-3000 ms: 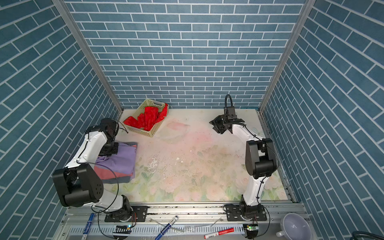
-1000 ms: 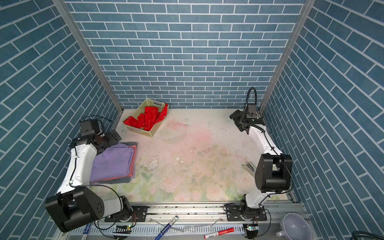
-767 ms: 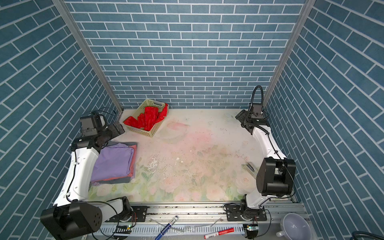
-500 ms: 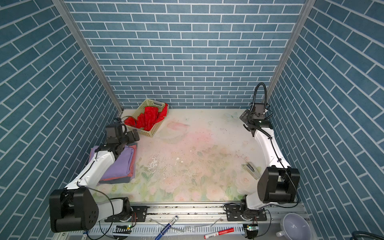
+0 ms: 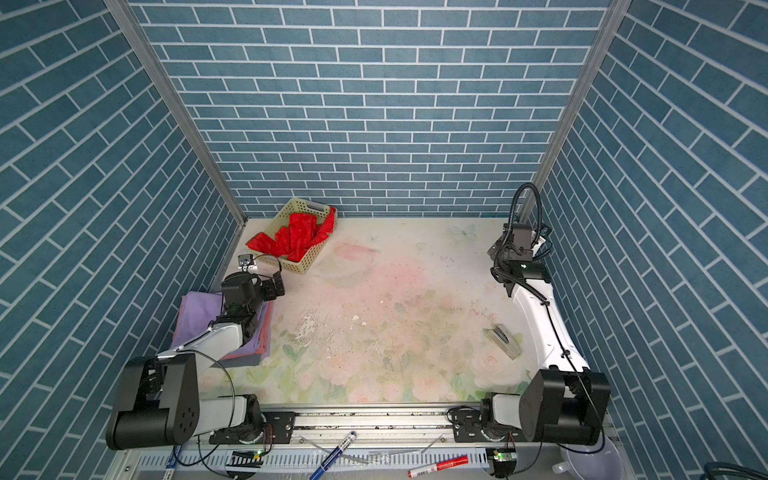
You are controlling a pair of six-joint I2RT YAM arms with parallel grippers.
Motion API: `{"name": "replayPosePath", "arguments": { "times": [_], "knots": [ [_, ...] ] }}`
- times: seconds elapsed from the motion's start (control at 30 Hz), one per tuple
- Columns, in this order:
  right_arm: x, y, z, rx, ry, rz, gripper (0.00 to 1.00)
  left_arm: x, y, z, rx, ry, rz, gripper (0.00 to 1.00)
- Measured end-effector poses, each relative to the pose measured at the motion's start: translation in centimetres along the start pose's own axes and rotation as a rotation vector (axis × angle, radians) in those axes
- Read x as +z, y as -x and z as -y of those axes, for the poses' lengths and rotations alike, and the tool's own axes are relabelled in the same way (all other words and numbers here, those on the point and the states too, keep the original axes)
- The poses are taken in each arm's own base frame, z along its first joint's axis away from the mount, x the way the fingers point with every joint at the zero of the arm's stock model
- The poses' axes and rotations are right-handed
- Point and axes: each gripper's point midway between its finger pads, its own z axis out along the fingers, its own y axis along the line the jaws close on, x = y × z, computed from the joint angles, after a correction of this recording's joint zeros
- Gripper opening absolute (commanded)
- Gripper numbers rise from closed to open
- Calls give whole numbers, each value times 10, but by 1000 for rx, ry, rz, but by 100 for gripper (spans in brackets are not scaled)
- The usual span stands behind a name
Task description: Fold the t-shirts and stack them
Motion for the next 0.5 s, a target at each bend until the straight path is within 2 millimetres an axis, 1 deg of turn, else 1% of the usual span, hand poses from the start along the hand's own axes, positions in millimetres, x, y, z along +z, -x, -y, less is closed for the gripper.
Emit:
{"name": "replayPosePath", "arguments": {
  "times": [0.03,0.1,0.2,0.27,0.33,0.4,0.47,0.5],
  "knots": [
    [0,-1,2,0,-7,0,91,1,-4,-1,4,3,0,100],
    [1,-3,6,-3,-22,5,92,5,-18,-2,8,11,-20,100],
    [0,-4,13,-5,-46,20,94,11,-30,-1,26,10,-38,100],
    [0,-5,18,-5,-57,35,94,13,-31,4,43,3,-27,100],
    [0,-7,23,-11,-65,56,95,14,-31,10,69,6,19,100],
    [0,-11,29,-27,-73,77,97,11,-43,17,105,18,18,99],
    [2,-18,35,-52,-74,94,98,10,-47,19,123,33,20,100],
    [4,-22,38,-74,-74,101,97,10,-45,17,123,49,25,100]
  ]
}}
